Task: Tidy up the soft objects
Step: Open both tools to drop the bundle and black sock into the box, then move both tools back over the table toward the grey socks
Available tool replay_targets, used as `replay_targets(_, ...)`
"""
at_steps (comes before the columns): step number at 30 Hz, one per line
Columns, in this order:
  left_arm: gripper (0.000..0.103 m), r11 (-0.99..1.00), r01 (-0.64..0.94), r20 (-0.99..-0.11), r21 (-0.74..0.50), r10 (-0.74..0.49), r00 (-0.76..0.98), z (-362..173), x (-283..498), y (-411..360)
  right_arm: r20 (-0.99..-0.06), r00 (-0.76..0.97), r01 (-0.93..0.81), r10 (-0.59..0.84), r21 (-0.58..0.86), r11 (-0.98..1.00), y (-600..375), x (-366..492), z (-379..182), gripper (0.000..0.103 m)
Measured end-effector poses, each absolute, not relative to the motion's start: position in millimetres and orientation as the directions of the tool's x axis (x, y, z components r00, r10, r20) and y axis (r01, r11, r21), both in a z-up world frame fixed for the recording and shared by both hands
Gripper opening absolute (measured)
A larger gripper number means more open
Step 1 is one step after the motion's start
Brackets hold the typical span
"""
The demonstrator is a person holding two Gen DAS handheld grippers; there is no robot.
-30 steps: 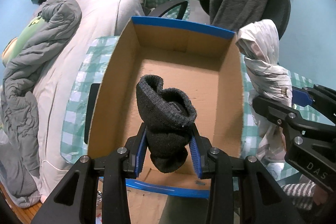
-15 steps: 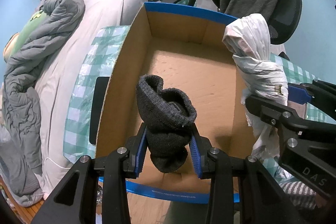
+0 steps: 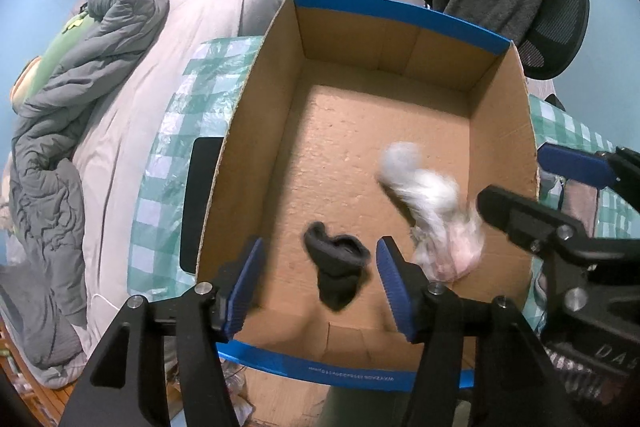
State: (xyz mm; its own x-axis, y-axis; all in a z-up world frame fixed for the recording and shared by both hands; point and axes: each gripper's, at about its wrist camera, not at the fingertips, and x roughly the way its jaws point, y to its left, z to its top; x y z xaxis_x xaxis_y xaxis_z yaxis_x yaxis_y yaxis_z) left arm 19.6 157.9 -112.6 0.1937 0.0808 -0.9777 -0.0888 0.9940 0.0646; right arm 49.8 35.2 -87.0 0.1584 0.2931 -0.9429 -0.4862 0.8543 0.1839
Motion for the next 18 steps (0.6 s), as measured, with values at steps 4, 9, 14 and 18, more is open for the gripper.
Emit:
replay_targets(4,0.060,0.994,-0.087,-0.978,0.066,0.082,0.190,-111,20,157,-0.942,0.179,-0.477,0.284,0.169,0.862,30,51,-82,0.069)
replay_targets(9,0.060,0.995,-0.070,-0.977,0.066,0.078,0.200,-105,19,150,-0.941,0.196,-0.452,0.277,0.164,0.877,16,51,-75,0.073)
replay_targets(14,0.067,0.996,-0.048,-0.972,0.071,0.080,0.223,-95,18,139,-0.938,0.207,-0.424,0.277,0.169,0.890,0,50,-69,0.073)
replay_targets(18,0.067,0.997,-0.022,-0.970,0.070,0.073,0.232,-89,18,127,-0.938,0.215,-0.403,0.272,0.168,0.899,-15,46,-66,0.073)
